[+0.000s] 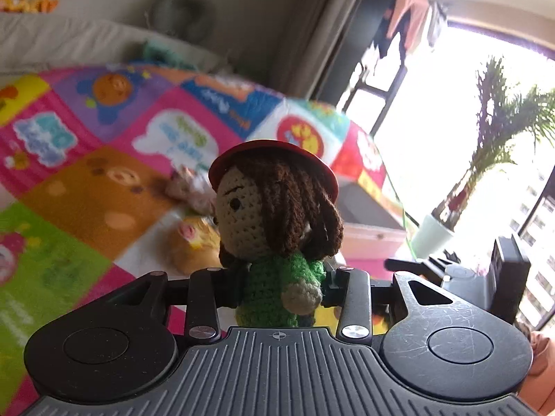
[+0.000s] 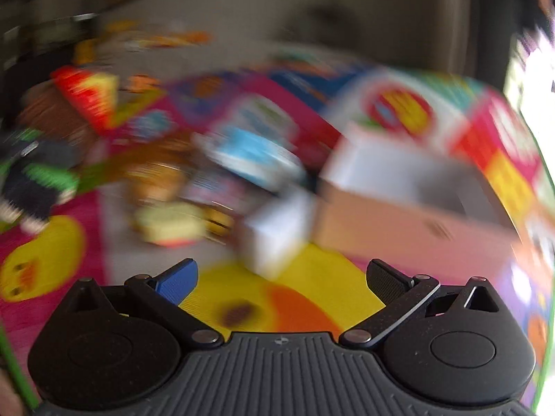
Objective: Organize objects
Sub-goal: 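Grasp the crocheted doll with the left gripper and lift it, then drop the doll into the pink box with the left gripper while the right gripper carries the yellow toy there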
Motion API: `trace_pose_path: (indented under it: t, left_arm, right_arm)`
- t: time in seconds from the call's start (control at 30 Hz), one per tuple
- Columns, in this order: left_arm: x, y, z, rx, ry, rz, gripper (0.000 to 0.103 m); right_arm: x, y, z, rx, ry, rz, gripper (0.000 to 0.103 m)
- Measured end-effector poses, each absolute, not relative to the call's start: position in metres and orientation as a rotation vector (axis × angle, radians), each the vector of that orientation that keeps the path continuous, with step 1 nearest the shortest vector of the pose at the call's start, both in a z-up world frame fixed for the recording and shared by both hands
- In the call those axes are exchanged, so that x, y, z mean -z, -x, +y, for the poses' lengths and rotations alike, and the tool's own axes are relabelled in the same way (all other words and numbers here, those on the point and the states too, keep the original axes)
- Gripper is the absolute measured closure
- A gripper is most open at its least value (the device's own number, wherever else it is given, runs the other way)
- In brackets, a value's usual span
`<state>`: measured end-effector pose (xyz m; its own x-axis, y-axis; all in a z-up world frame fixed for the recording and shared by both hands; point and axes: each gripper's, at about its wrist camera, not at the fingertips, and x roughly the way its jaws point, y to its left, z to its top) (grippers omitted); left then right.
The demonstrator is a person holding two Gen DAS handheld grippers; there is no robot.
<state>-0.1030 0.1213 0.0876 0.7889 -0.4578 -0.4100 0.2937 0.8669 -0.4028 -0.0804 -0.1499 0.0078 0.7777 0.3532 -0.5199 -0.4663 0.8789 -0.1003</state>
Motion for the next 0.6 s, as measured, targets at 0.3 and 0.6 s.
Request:
trace_pose_path:
  t: [0.3, 0.6]
  left_arm:
    - [-0.091, 0.116, 0.135, 0.372, 0.317, 0.509, 0.061]
    - [-0.074, 0.120, 0.121, 0.398, 0.299, 0.593, 0.061]
  right_arm:
    - [0.001, 0.039, -0.053, -0.588, 0.267, 0.594, 0.022]
    - [-0.014, 0.055, -0.078, -0.594, 0.272, 0.593, 0.044]
